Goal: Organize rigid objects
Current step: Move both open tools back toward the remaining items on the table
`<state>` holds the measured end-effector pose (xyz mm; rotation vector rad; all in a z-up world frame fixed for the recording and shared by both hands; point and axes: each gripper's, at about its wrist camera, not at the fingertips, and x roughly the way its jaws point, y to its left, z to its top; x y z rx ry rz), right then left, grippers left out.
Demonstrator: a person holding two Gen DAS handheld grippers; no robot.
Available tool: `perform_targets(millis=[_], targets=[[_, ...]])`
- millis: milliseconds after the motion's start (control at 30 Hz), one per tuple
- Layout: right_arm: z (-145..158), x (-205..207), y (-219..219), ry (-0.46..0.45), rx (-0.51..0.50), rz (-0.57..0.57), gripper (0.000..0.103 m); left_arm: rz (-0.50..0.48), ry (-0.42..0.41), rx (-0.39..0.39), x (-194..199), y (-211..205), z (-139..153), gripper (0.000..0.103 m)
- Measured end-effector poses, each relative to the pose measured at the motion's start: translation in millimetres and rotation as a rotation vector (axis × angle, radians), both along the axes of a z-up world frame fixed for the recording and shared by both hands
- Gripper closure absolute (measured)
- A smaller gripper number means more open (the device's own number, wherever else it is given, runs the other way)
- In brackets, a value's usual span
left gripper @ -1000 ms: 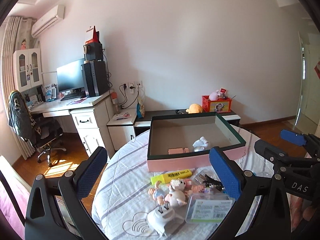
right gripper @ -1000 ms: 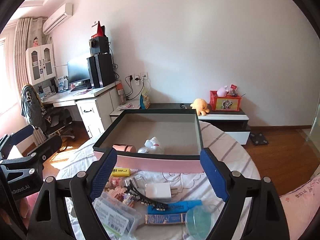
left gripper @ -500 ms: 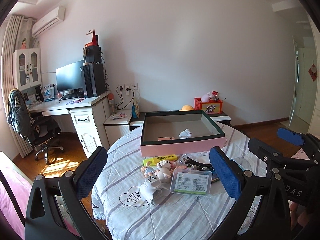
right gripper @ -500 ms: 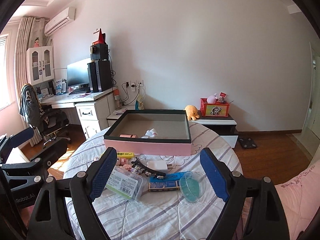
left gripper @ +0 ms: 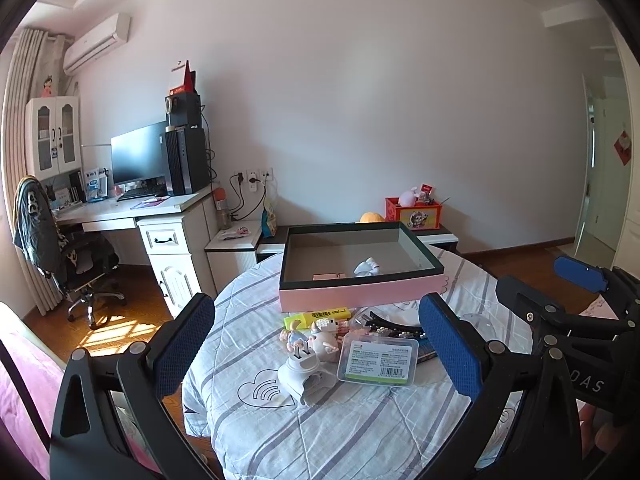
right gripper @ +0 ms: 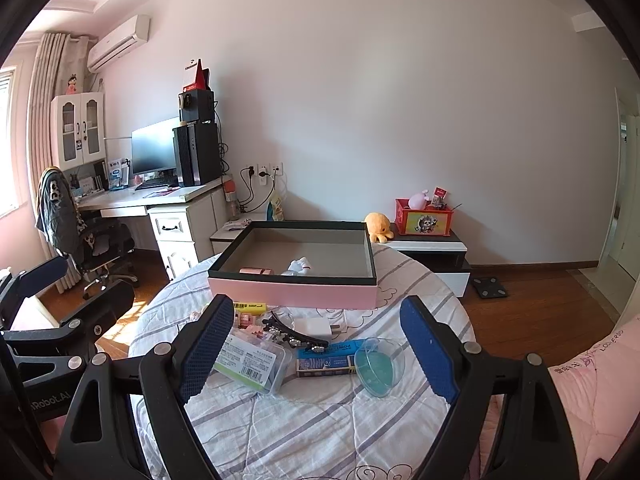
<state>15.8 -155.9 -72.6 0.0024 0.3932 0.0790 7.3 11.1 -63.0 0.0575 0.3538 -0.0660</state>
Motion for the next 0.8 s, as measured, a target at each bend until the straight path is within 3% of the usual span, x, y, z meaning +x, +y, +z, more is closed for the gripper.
perform_targets(millis=[533, 800], targets=[[-8, 9, -11, 0.032, 0.006, -0.027, 0.016, 0.021, 0.042, -0.007, 17, 10, -10, 0.000], [-38, 31, -36, 0.122, 0.024, -0.079, 0.016, 0.061, 0.174, -0.013, 45, 38, -53, 0.000]])
